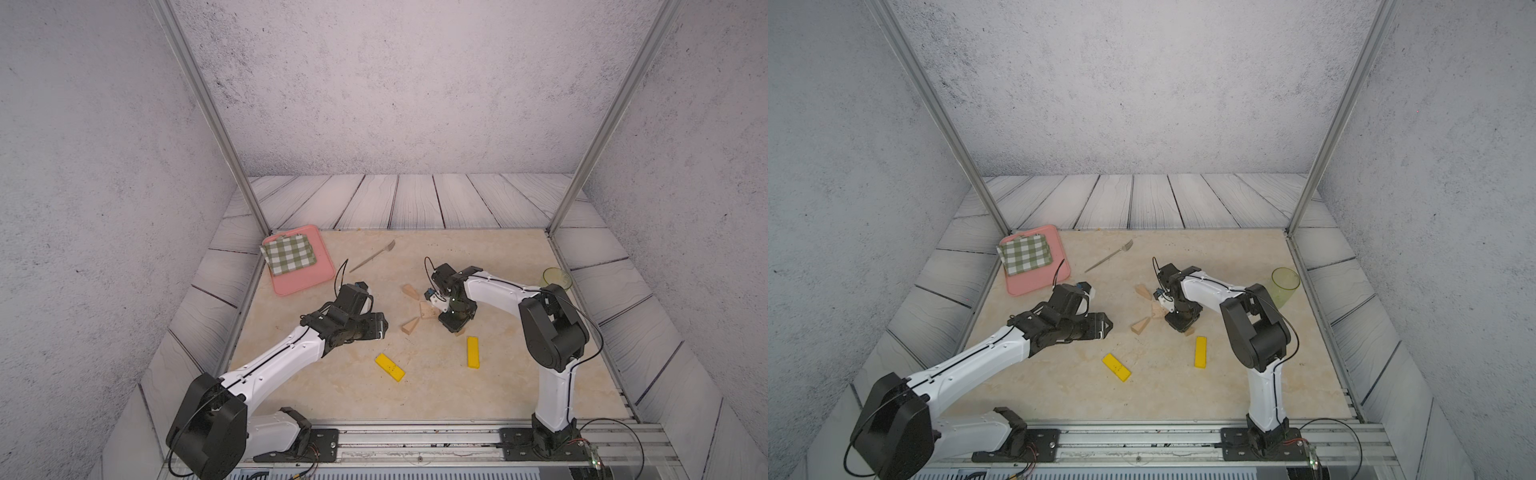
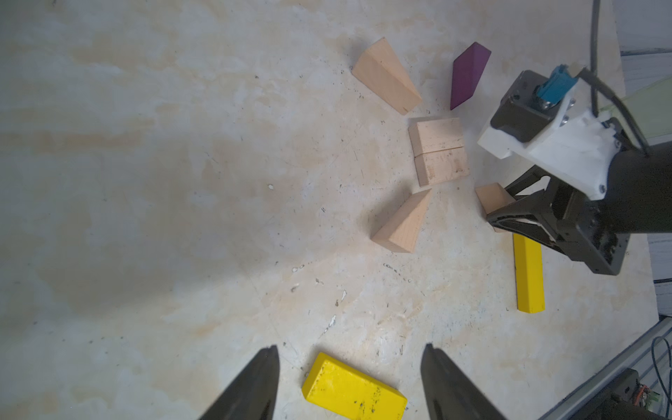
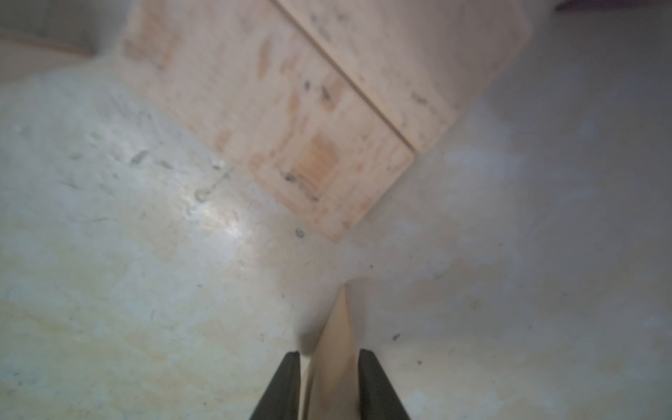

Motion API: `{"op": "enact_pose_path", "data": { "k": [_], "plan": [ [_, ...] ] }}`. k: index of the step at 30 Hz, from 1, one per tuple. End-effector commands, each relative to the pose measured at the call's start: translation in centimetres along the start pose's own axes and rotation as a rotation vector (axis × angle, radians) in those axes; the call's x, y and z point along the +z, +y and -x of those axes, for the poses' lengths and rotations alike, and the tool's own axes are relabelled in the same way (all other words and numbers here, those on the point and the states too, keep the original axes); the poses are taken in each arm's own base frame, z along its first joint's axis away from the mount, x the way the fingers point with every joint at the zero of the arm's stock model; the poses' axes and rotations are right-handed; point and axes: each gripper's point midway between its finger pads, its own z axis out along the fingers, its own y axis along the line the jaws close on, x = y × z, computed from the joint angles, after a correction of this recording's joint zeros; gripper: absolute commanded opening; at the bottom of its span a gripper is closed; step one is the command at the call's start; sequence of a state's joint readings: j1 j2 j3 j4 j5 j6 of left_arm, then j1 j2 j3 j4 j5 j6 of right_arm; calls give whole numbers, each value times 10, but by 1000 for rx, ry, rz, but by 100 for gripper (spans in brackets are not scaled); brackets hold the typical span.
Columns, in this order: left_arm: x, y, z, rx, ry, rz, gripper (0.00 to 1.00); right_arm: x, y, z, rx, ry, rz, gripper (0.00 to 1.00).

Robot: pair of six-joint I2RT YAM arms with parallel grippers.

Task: Assemble a small pinwheel with building blocks
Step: Assemble the building block at the center of the board.

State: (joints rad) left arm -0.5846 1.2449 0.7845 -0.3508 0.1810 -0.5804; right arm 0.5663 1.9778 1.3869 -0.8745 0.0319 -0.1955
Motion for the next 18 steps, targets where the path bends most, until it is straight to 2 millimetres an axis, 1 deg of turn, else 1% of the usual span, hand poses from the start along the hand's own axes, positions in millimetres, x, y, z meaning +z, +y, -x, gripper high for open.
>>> {"op": "enact_pose_path", "data": {
  "k": [1, 5, 11, 14, 18],
  "plan": [
    [-4, 1, 1, -3, -16, -5, 68, 9, 1, 5, -1, 25, 14, 32],
    [-4, 2, 1, -3, -16, -1, 68, 7, -4, 8, 11, 25, -7, 38],
    [-5, 1, 1, -4, -16, -2, 68, 0, -11, 4, 52, 32, -50, 49],
    [-5, 1, 1, -6, -16, -4, 68, -6, -10, 1, 79, 25, -49, 52],
    [-5, 1, 1, -5, -17, -6, 69, -11, -8, -7, 123, 24, -49, 53]
  ]
}}
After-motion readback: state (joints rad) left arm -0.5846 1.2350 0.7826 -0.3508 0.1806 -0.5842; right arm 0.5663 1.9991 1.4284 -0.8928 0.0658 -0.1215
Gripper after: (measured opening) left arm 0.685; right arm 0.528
